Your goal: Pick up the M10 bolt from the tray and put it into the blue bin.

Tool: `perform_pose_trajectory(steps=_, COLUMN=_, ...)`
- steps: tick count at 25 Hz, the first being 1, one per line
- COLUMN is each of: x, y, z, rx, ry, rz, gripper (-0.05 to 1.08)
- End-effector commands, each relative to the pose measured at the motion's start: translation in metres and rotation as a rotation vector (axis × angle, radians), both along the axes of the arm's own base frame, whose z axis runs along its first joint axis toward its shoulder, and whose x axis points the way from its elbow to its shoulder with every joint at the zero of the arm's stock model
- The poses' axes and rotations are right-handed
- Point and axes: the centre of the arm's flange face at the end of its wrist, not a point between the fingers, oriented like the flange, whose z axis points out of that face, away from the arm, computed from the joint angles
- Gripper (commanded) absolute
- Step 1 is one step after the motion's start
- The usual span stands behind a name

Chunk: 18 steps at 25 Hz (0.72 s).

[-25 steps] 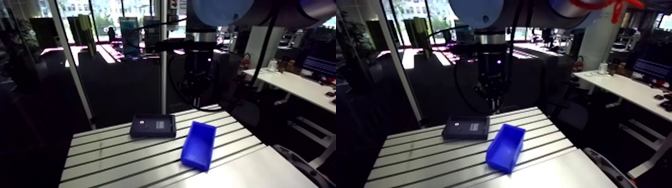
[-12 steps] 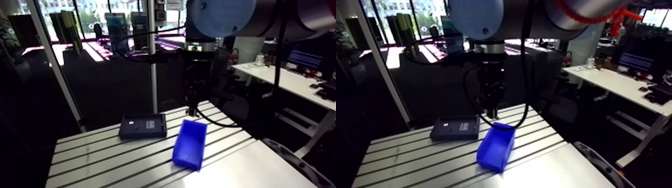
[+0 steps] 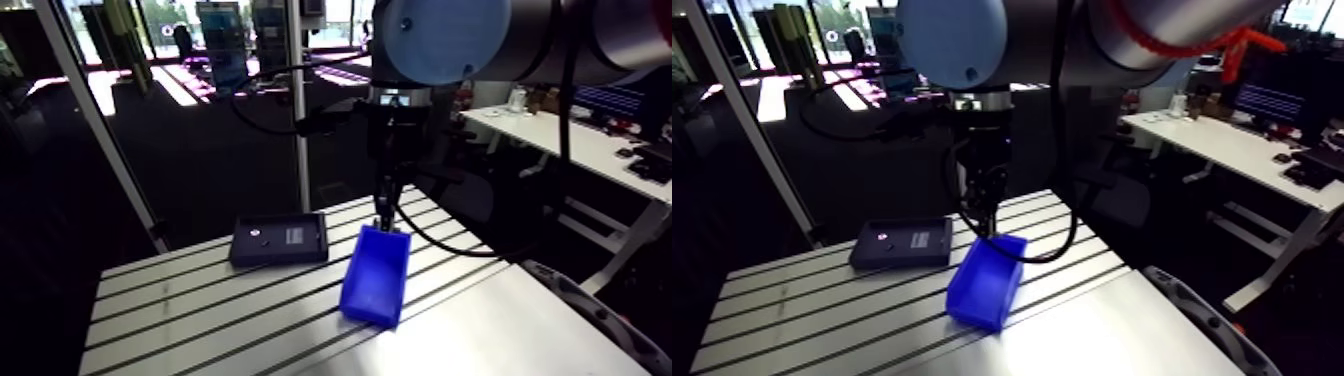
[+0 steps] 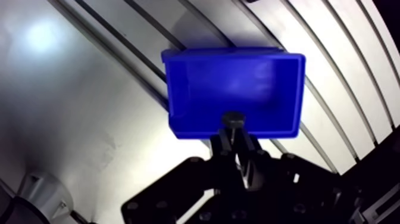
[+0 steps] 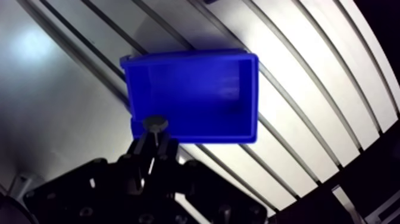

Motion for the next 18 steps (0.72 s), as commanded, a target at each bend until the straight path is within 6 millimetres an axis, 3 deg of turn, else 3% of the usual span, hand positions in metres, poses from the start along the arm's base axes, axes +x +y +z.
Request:
perform_pose_trajectory(steps=1, x=0.0, y=0.001, z=-0.023, rx=0.011, ry=0.009, rz=0.023, gripper=1.02)
perform_pose_trajectory(steps=8, x=0.004, y=0.001, z=-0.038, rx=0.029, ry=0.014, rz=0.024, gripper=1.02)
perform_pose_trajectory(steps=18, x=0.003, y=0.003, z=-0.079, rx=0.026, ry=0.008, rz=0.018, gripper=1.02)
